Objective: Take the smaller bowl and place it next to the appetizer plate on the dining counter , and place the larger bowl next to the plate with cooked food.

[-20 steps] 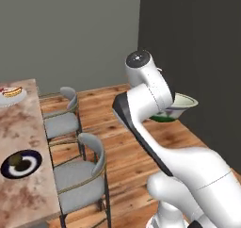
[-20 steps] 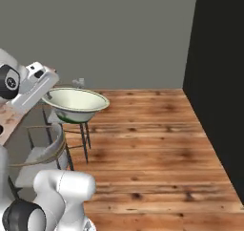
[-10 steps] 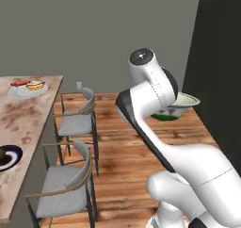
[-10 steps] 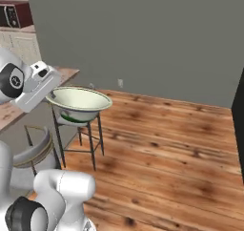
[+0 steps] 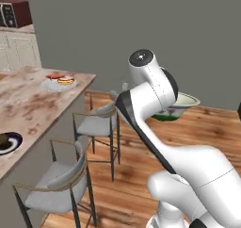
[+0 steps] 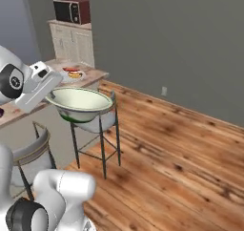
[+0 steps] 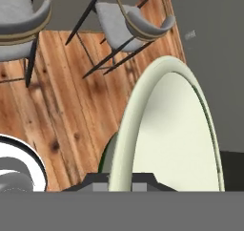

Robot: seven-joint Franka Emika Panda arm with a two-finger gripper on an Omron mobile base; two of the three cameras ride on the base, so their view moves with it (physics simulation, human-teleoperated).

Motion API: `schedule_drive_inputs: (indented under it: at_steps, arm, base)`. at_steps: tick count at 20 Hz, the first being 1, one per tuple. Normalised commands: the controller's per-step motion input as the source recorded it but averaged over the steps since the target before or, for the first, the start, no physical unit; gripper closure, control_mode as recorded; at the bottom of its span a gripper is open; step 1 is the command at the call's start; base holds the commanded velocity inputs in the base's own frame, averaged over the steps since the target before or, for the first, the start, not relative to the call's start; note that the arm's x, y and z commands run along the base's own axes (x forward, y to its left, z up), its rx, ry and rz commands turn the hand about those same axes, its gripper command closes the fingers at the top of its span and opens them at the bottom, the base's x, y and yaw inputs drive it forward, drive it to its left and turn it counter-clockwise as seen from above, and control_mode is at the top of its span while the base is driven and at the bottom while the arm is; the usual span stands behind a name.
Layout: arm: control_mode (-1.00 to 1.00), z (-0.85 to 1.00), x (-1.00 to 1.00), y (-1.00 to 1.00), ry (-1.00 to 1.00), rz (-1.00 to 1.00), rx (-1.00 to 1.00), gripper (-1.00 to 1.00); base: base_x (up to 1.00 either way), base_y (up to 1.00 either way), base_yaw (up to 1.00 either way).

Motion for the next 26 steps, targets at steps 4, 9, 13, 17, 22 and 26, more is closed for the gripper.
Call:
schedule_drive_inputs:
  at_steps: [4,9,13,17,22,26]
  arm:
    - [1.00,0.00,0.00,0.00,0.00,0.00,0.00,1.00]
    - [1.00,0.00,0.00,0.00,0.00,0.00,0.00,1.00]
    - [1.00,0.00,0.00,0.00,0.00,0.00,0.00,1.00]
    - [1.00,0.00,0.00,0.00,0.00,0.00,0.00,1.00]
    - [1.00,0.00,0.00,0.00,0.00,0.00,0.00,1.00]
    - [1.00,0.00,0.00,0.00,0.00,0.00,0.00,1.00]
  base:
    - [0.51,-0.85,0.55]
    - [0.53,-0.78,0.59]
    - [0.53,-0.67,0.64]
    - [0.52,-0.62,0.66]
    - [0.46,-0.66,0.65]
    - [0.60,-0.51,0.60]
